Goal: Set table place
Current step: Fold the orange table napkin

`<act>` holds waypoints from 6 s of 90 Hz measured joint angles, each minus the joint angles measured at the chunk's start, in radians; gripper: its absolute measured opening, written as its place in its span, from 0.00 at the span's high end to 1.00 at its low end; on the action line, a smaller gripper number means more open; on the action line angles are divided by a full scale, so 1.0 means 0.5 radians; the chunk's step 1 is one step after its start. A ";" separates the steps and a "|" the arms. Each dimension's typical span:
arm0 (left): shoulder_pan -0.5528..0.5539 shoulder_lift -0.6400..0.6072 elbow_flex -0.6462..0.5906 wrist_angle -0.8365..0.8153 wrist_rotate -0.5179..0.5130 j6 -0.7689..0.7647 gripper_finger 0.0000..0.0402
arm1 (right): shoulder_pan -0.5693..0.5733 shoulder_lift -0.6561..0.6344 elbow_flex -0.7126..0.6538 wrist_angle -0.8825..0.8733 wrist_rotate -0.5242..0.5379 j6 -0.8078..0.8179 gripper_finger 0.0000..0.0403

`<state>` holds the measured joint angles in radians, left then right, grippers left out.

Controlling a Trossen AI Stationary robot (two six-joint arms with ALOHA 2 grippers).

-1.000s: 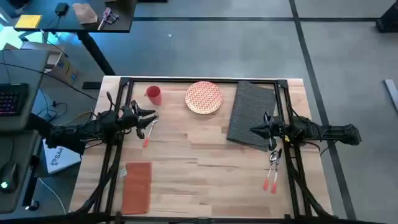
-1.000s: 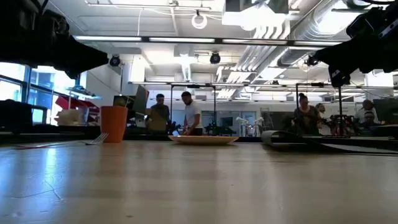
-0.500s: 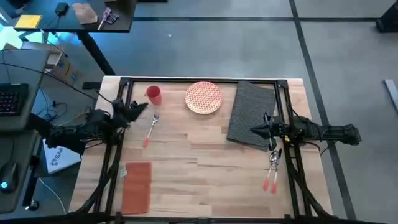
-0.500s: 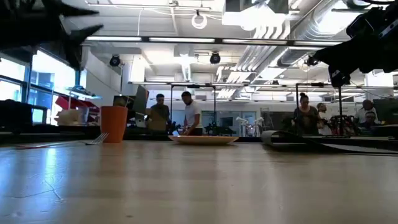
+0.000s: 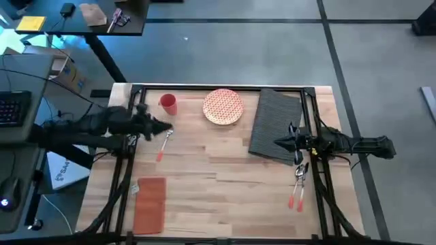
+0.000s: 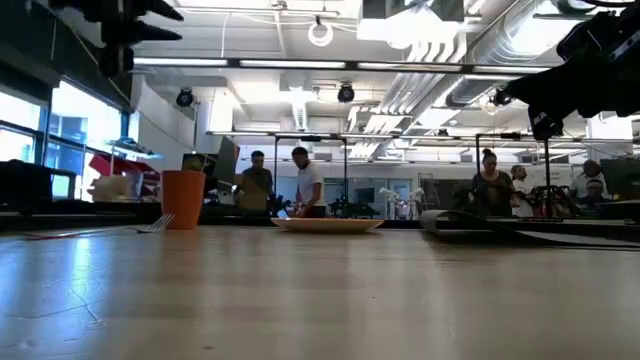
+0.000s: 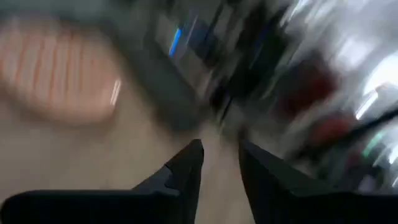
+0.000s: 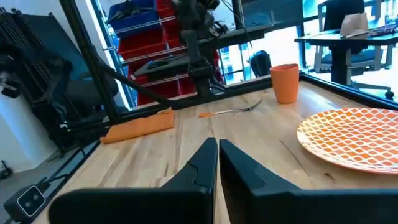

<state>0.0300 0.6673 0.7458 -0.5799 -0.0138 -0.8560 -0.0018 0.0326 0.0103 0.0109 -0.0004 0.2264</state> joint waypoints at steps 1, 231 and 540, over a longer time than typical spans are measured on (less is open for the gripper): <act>-0.005 0.057 0.043 -0.078 0.040 -0.003 0.78 | 0.000 0.000 0.000 0.000 0.000 0.000 1.00; -0.810 1.889 2.336 -1.796 -0.008 0.665 1.00 | 0.000 0.002 0.000 0.001 0.000 0.000 1.00; -1.252 1.698 1.571 -1.564 0.426 -0.110 1.00 | -0.109 4.634 3.750 -1.253 -0.036 0.161 0.98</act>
<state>-0.5961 1.5165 1.5314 -1.3617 0.1989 -0.9112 -0.0563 2.3498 1.8854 -0.6156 -0.0184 0.3071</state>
